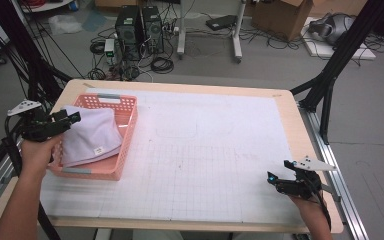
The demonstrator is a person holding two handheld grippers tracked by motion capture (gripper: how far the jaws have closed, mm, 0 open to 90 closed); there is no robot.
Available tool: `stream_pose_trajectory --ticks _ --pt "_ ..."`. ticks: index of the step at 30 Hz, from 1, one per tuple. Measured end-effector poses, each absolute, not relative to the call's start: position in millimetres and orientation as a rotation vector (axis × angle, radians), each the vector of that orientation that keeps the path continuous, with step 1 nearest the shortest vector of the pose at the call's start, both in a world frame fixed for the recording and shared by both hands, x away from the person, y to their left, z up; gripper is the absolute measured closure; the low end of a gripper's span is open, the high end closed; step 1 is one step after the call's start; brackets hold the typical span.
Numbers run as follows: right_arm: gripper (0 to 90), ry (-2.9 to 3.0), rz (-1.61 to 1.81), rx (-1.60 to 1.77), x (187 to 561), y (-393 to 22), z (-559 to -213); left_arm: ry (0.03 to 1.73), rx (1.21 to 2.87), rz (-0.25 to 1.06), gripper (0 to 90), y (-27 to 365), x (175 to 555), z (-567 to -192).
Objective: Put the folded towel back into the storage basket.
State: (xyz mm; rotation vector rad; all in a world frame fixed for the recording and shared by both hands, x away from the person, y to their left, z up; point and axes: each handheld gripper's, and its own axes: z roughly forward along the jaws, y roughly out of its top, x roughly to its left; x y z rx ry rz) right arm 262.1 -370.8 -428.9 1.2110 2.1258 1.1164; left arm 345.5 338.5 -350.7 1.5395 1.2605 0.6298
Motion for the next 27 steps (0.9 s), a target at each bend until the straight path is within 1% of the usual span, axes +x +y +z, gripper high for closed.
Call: stream_pose_trajectory --ticks 3,7,8,14,18,24,27 --pt "19.8 2.128 1.116 1.211 262.1 -370.9 -429.1 1.242 1.599 0.633 42.8 331.1 345.4 -351.8" --pt "19.8 2.128 1.117 1.208 261.8 -371.1 -428.7 1.285 1.683 0.617 46.2 319.1 351.0 -361.9" --pt "19.8 2.129 1.118 1.209 261.8 -371.1 -428.8 1.302 1.705 0.608 46.1 316.7 353.2 -364.7" --pt "19.8 2.134 1.117 1.209 262.2 -370.4 -429.4 1.45 1.829 0.646 42.6 302.8 368.8 -379.3" --pt "19.8 2.139 1.114 1.207 262.4 -370.1 -429.6 1.508 1.922 0.655 41.1 294.7 379.3 -389.9" --pt "19.8 2.135 1.116 1.211 262.2 -371.1 -429.7 1.553 1.974 0.6 39.5 286.0 392.0 -404.0" --pt "19.8 2.138 1.115 1.212 262.2 -371.0 -430.0 1.548 1.979 0.566 41.4 284.3 395.0 -406.9"
